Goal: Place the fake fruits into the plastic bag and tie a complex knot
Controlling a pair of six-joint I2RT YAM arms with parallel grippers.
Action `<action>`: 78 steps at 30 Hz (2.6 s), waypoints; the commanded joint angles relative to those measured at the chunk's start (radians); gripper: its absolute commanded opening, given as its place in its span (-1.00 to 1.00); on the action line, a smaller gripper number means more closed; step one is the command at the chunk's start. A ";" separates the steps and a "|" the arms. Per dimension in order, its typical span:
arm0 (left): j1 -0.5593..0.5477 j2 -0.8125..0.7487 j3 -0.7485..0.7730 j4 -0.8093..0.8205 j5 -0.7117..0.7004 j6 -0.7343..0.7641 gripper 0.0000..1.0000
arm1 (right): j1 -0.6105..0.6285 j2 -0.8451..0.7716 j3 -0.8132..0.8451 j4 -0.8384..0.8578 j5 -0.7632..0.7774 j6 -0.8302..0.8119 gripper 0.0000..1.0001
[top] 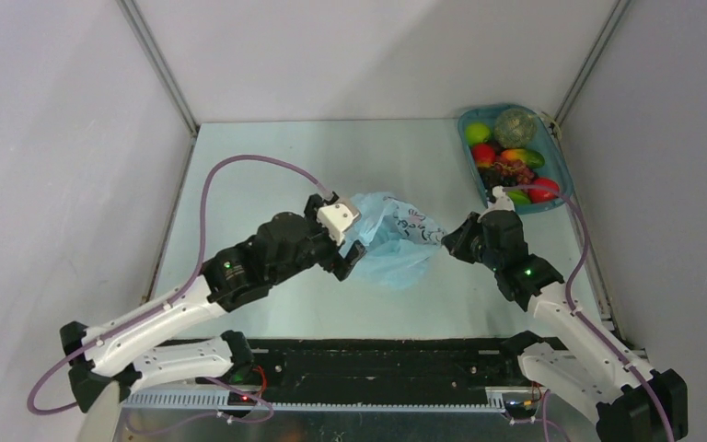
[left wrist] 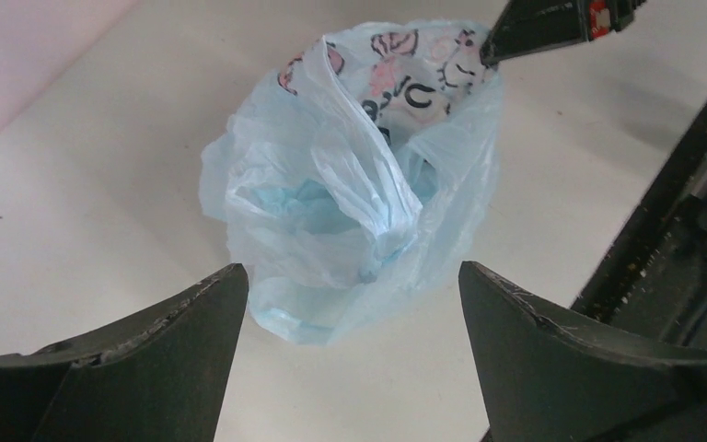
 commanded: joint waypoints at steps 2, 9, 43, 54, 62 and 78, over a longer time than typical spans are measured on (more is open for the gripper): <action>-0.135 0.051 0.038 0.127 -0.356 -0.021 0.86 | 0.010 -0.020 0.042 -0.007 0.043 0.015 -1.00; -0.205 0.150 0.044 0.154 -0.569 -0.065 0.96 | 0.012 -0.017 0.042 -0.011 0.040 0.019 -1.00; -0.139 0.203 0.143 0.097 -0.405 -0.072 -1.00 | 0.015 -0.022 0.104 -0.095 0.113 -0.105 -0.81; 0.057 0.106 0.225 -0.083 -0.298 -0.101 -1.00 | 0.139 -0.107 0.220 -0.146 0.213 -0.209 0.56; 0.064 -0.002 0.055 0.097 -0.310 -0.099 -1.00 | 0.477 -0.034 0.279 -0.013 0.456 -0.180 0.49; 0.069 -0.083 -0.093 0.202 -0.366 -0.146 -1.00 | 0.738 0.587 0.485 0.088 0.530 0.067 0.15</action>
